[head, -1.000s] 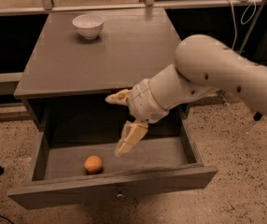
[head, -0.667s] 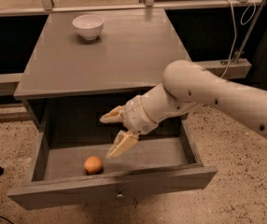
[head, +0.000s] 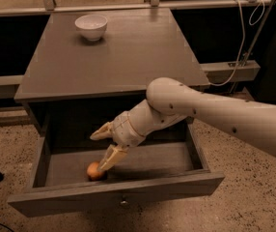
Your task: Pick orange from top drawer and place on counter
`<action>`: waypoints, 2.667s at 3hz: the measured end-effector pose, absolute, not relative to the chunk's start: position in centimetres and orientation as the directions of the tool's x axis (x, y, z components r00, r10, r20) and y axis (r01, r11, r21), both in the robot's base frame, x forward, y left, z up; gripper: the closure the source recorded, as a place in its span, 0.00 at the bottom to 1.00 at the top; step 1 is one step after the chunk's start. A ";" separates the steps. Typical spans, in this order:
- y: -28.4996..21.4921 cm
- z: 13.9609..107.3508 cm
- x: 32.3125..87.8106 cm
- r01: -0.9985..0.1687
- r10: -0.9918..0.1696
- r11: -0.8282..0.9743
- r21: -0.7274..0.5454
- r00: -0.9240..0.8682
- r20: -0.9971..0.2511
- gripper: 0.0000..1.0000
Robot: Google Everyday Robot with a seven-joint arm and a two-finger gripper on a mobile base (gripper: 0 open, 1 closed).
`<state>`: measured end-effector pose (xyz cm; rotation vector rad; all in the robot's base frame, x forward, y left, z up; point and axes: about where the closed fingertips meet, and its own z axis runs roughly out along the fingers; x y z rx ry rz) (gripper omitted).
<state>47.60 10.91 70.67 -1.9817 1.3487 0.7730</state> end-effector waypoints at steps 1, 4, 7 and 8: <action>12.6 68.3 48.1 -0.937 -0.588 -0.308 -0.167 0.326 -0.740 0.36; 13.4 63.4 46.6 -0.917 -0.593 -0.384 -0.105 0.332 -0.734 0.42; 14.5 60.6 47.0 -0.929 -0.601 -0.356 -0.101 0.310 -0.737 0.72; 14.3 65.2 48.1 -0.929 -0.539 -0.323 -0.180 0.337 -0.772 0.96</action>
Offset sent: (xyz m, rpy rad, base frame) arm 0.0060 0.0345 -0.0659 -0.0313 -0.0063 0.0440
